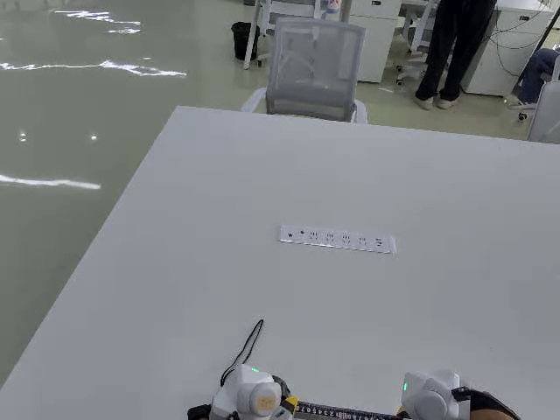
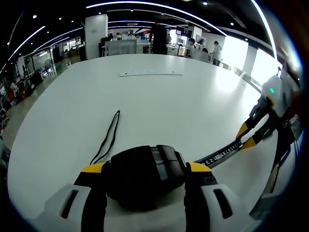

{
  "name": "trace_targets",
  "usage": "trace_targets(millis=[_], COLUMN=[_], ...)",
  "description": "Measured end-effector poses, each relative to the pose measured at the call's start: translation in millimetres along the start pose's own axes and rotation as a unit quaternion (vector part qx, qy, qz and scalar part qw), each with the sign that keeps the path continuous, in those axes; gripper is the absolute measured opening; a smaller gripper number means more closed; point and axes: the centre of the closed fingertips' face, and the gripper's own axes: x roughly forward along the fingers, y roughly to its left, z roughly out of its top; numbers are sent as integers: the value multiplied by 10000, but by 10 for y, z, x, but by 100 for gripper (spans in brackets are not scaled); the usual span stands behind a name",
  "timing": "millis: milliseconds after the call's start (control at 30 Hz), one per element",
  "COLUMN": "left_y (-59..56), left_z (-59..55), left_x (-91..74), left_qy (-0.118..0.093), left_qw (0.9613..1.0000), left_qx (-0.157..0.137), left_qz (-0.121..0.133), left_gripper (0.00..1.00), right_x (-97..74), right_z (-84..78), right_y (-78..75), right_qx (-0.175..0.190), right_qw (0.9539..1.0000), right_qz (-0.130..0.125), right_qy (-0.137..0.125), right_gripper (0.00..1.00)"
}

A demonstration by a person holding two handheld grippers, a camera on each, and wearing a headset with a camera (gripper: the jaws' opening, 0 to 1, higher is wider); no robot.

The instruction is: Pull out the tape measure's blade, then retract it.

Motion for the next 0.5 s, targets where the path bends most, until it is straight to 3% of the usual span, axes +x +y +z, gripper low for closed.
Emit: trace_targets(millis=[500], left_y=[8], left_z=[6], left_x=[7], left_qy=[5], left_qw=[10000], left_qx=[4], left_qz=[-17], left_gripper=[62], right_x=[14], right_z=[98], right_y=[20], right_qx=[41], right_qw=[9999], right_qz=[17], right_qy=[-92], right_gripper=[14])
